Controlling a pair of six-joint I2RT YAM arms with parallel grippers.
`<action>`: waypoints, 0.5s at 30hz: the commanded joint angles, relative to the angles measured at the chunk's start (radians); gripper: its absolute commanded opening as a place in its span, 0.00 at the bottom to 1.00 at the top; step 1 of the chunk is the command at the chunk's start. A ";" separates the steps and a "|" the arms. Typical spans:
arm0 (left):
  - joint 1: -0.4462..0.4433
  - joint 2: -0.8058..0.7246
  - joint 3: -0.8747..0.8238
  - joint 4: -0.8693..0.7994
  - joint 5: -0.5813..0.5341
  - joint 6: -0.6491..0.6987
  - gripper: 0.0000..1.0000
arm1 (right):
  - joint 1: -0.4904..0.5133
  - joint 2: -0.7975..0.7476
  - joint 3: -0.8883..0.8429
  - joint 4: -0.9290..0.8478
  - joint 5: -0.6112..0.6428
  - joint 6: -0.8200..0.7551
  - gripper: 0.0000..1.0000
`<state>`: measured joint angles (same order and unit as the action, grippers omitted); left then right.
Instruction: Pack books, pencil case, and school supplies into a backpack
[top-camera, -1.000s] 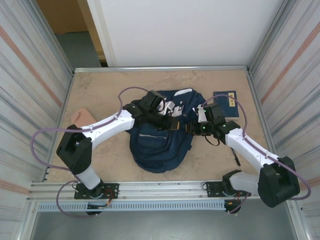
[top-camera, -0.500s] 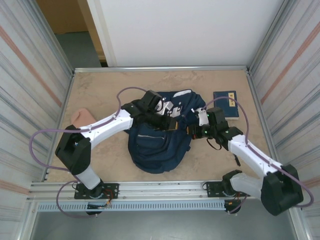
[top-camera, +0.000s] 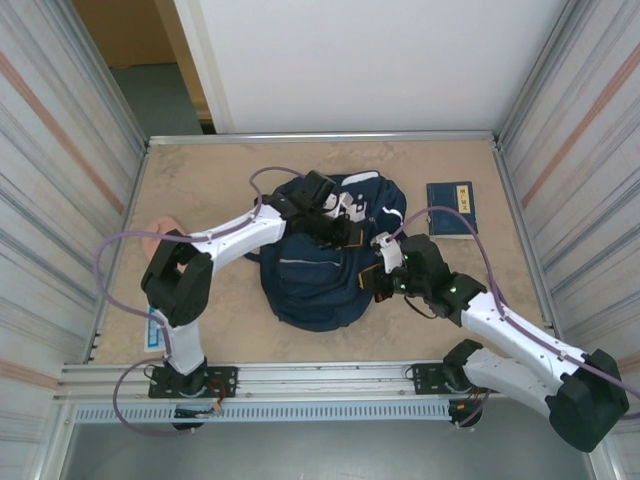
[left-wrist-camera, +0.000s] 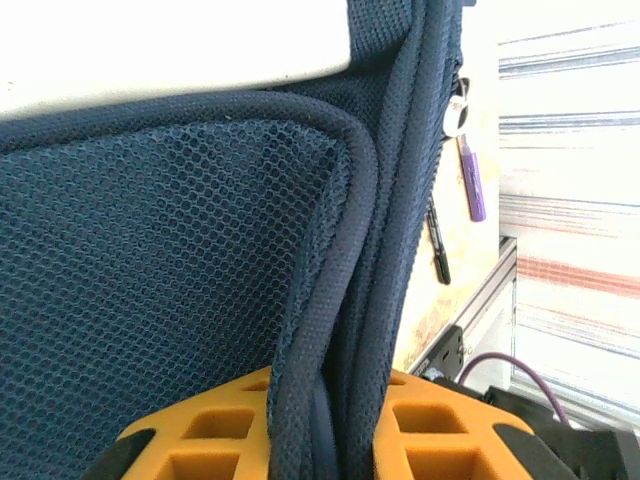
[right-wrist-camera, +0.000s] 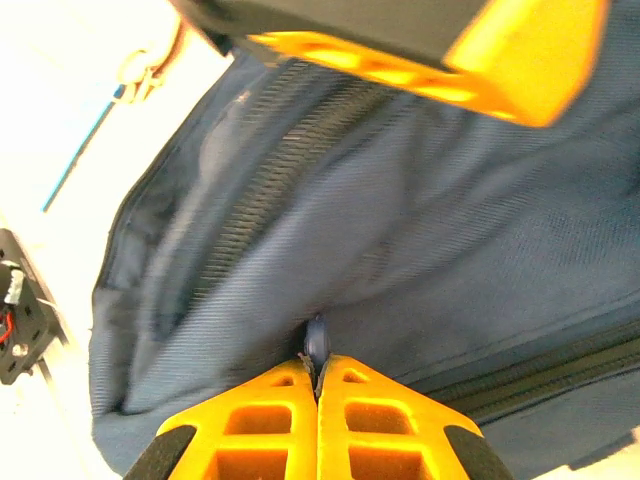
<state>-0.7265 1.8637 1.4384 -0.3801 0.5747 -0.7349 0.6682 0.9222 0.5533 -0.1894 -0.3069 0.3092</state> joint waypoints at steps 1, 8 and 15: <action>0.007 0.073 0.093 0.124 -0.016 -0.025 0.00 | 0.053 0.005 0.048 0.075 0.003 0.031 0.00; 0.022 0.266 0.299 0.061 -0.074 0.071 0.01 | 0.056 0.009 0.150 -0.077 0.009 -0.016 0.00; 0.060 0.333 0.398 0.039 -0.095 0.052 0.03 | 0.114 0.055 0.086 0.016 0.075 0.024 0.00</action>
<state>-0.7074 2.1624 1.7779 -0.4068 0.5438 -0.7006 0.7277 0.9630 0.6472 -0.2554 -0.2024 0.3069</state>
